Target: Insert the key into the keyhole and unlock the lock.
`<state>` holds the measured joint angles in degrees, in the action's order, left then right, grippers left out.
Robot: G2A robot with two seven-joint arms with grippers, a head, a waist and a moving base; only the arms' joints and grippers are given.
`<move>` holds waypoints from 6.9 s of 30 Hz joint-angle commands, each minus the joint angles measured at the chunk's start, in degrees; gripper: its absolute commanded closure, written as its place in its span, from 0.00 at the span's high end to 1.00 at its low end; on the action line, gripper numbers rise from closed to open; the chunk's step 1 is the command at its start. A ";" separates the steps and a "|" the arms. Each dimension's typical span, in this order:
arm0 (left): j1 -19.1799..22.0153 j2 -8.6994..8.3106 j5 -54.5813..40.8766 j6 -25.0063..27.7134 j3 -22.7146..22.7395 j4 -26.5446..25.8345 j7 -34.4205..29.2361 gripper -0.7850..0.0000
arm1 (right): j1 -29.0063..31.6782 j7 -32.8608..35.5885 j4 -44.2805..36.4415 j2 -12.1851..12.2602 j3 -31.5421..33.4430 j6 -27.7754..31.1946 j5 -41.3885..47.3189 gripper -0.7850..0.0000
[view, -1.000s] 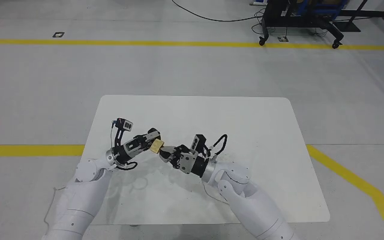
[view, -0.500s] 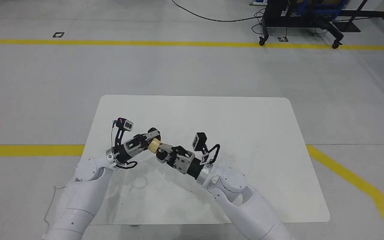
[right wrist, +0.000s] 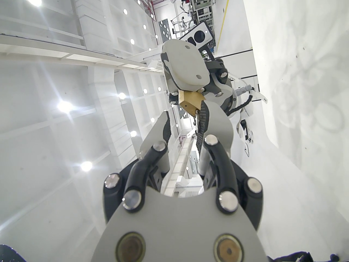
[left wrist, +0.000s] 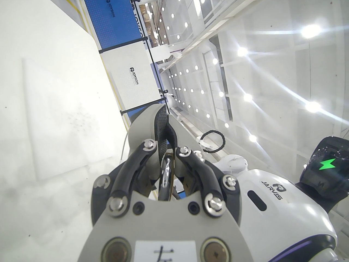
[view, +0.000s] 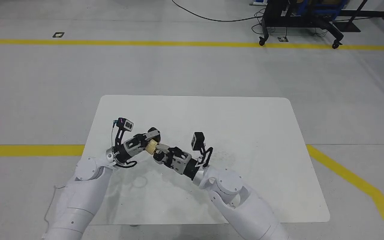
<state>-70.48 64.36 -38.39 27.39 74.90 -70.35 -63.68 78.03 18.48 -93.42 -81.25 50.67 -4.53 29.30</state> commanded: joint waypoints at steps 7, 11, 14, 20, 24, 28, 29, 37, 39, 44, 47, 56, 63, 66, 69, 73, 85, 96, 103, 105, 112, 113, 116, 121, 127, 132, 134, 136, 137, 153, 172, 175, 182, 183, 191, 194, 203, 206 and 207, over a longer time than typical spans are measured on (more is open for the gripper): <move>0.10 0.02 -0.66 0.06 0.17 0.27 -0.35 0.00 | -0.20 3.32 0.30 -0.04 0.11 -3.39 3.88 0.00; 0.13 0.05 -0.87 0.30 0.18 0.36 -0.49 0.00 | -0.45 5.06 0.53 -0.01 1.33 -6.21 8.32 0.00; 0.10 0.07 -0.97 0.46 0.21 0.46 -0.50 0.00 | -0.49 5.64 0.47 0.07 1.93 -6.23 9.23 0.00; -0.03 0.08 -1.13 0.80 0.42 0.50 -0.38 0.00 | 0.01 6.21 0.09 0.26 2.22 -5.18 8.50 0.00; -0.18 0.07 -1.43 1.00 0.65 0.55 -0.44 0.00 | 0.56 6.53 -0.14 0.43 2.33 -3.81 7.26 0.00; -0.29 0.10 -2.01 1.07 0.69 0.49 -0.69 0.98 | 1.26 6.95 -0.55 0.64 2.55 -2.74 6.20 0.00; -0.30 0.11 -2.07 1.03 0.66 0.51 -0.86 1.00 | 1.45 6.92 -0.62 0.68 2.64 -2.52 6.10 0.00; -0.30 0.12 -3.65 1.15 1.11 0.81 -1.83 1.00 | 2.76 7.37 -1.56 1.08 3.50 0.41 4.47 0.00; -0.35 0.09 -4.28 1.16 1.41 0.93 -2.28 1.00 | 3.39 7.33 -2.00 1.26 4.10 1.53 3.85 0.00; -0.32 0.06 -4.44 1.55 1.46 0.74 -4.10 0.90 | 5.19 6.79 -3.51 1.80 5.80 4.09 1.56 0.00; -0.03 0.08 -2.90 2.28 0.80 0.22 -5.41 0.57 | 5.87 6.84 -4.11 2.12 6.49 4.94 -0.45 0.00; 0.21 0.11 0.42 3.97 -0.22 -0.55 -5.54 0.37 | 6.47 7.58 -4.62 2.60 7.02 3.59 -2.17 0.00; 0.13 -0.07 1.75 4.71 -0.28 -0.94 -6.52 0.25 | 5.87 5.66 -3.96 2.42 7.20 2.47 0.67 0.00; 0.10 -0.14 1.99 4.47 -0.28 -0.98 -6.48 0.09 | 5.70 5.80 -3.88 2.43 7.09 2.34 0.89 0.00; 0.01 -0.19 2.21 4.28 -0.25 -1.07 -6.20 0.05 | 5.70 6.14 -4.01 2.52 6.89 2.25 0.01 0.00; -0.22 -0.27 2.05 4.34 -0.07 -1.33 -6.03 0.26 | 5.83 6.30 -4.29 2.66 6.79 2.12 -0.98 0.00; -0.63 -0.43 2.15 4.70 -0.12 -2.18 -5.86 0.44 | 6.62 7.18 -4.99 3.03 6.81 2.46 -1.84 0.00; -0.79 -0.48 1.99 5.21 -0.12 -2.27 -4.90 0.00 | 7.31 8.03 -5.62 3.38 6.63 2.76 -2.69 0.00; -0.89 -0.48 3.28 6.57 -0.42 -2.67 -3.90 0.00 | 7.12 9.50 -5.23 3.37 7.17 0.79 2.80 0.00; -1.05 -0.49 3.38 7.29 -0.37 -2.91 -3.59 0.00 | 6.72 10.85 -4.70 3.29 7.65 -1.17 7.33 0.00; -1.76 -0.64 2.64 9.44 0.41 -3.43 -3.36 0.00 | 4.93 14.93 -3.10 3.31 9.77 -9.03 19.36 0.00; -1.83 -0.67 2.62 9.66 0.49 -3.46 -3.31 0.00 | 4.80 15.43 -2.97 3.32 9.90 -10.34 20.91 0.00; -2.00 -0.70 2.57 10.12 0.57 -3.62 -3.10 0.00 | 4.28 15.91 -2.81 3.43 10.67 -12.40 23.33 0.00; -2.16 -0.80 2.72 10.58 0.83 -3.67 -2.62 0.00 | 3.87 16.80 -2.54 3.58 11.08 -14.50 25.75 0.00; -2.26 -0.90 2.67 10.75 1.10 -3.58 -2.08 0.00 | 3.32 16.86 -1.93 3.72 10.86 -15.01 25.80 0.99; -2.08 -0.89 2.98 9.17 1.00 -3.37 -0.38 0.00 | 3.55 16.01 -2.44 3.90 10.59 -12.58 23.12 1.00; -2.03 -0.90 2.99 9.11 0.93 -3.37 -0.49 0.00 | 3.85 15.42 -2.72 4.00 10.78 -11.20 21.98 1.00; -1.98 -0.91 2.92 9.08 0.85 -3.38 -0.68 0.00 | 4.12 15.43 -2.88 4.07 10.78 -10.77 21.70 1.00; -1.95 -0.91 2.86 8.99 0.81 -3.33 -0.70 0.00 | 4.14 15.46 -2.99 4.12 10.86 -10.39 21.31 1.00; -1.64 -1.05 17.28 4.69 0.26 -5.79 10.51 0.00 | 13.04 6.79 -13.90 6.37 19.52 7.57 -1.19 1.00; 9.16 2.57 54.95 -35.13 -20.10 -17.92 22.82 0.00 | 18.25 4.23 -18.63 7.00 24.18 9.91 -2.42 1.00; 10.82 3.41 55.45 -36.40 -22.67 -16.48 23.33 0.00 | 18.25 4.23 -18.63 7.00 24.18 9.91 -2.42 1.00; 14.58 5.76 54.19 -36.49 -27.61 -12.94 27.03 0.00 | 18.25 4.23 -18.63 7.00 24.18 9.91 -2.42 1.00; 15.08 6.11 54.18 -36.33 -28.37 -12.11 27.50 0.00 | 18.25 4.23 -18.63 7.00 24.18 9.91 -2.42 1.00; 18.96 8.08 57.45 -37.90 -32.25 -4.74 28.33 0.00 | 18.25 4.23 -18.63 7.00 24.18 9.91 -2.42 1.00; 19.75 8.24 60.76 -39.24 -33.42 -3.07 26.09 0.30 | 18.25 4.23 -18.63 7.00 24.18 9.91 -2.42 1.00; 17.09 6.99 65.61 -39.76 -30.96 -6.40 23.78 1.00 | 18.25 4.23 -18.63 7.00 24.18 9.91 -2.42 1.00; 14.68 6.02 66.69 -38.42 -28.60 -10.25 23.85 1.00 | 18.25 4.23 -18.63 7.00 24.18 9.91 -2.42 1.00; 13.67 5.60 67.11 -37.90 -27.45 -11.99 24.11 1.00 | 18.25 4.23 -18.63 7.00 24.18 9.91 -2.42 1.00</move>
<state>-55.85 70.33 28.29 -10.94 46.43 -80.75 -39.79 96.28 22.72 -112.05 -74.25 74.85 5.38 26.88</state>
